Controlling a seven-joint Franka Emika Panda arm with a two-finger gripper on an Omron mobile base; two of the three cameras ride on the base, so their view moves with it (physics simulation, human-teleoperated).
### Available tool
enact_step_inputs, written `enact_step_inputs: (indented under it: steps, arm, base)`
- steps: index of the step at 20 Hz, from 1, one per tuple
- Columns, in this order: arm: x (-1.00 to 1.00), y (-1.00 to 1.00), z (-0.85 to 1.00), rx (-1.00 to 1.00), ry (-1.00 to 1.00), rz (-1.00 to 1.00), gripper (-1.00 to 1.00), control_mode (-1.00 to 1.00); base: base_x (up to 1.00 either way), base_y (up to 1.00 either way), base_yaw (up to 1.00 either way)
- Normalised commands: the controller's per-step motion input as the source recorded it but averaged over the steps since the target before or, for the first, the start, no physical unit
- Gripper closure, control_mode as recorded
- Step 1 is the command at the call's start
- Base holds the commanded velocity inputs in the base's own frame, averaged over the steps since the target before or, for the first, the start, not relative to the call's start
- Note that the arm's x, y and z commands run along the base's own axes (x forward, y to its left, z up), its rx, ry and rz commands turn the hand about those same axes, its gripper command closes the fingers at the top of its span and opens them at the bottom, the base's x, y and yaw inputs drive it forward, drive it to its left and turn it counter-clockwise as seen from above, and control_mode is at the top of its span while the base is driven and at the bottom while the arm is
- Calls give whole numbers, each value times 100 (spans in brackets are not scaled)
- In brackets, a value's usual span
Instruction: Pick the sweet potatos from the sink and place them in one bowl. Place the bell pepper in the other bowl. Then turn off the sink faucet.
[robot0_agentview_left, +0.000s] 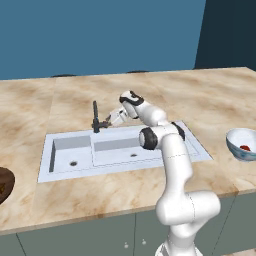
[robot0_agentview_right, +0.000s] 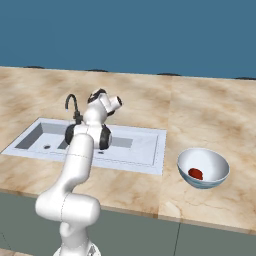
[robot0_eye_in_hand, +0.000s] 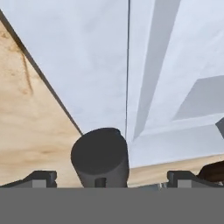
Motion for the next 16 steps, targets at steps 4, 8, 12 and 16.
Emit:
enact_step_inputs:
  steps: [4,8,12,16]
  arm:
    - [10,70,0,-11,9,11,-100,-100]
    - [2,95,0,-26,2,12,-100,-100]
    - [-1,100,0,-42,-1,5,-100,-100]
    - [-53,63,-11,-45,-23,1,-100,-100]
  base:
    - [0,0,0]
    - [0,0,0]
    - [0,0,0]
    - [0,0,0]
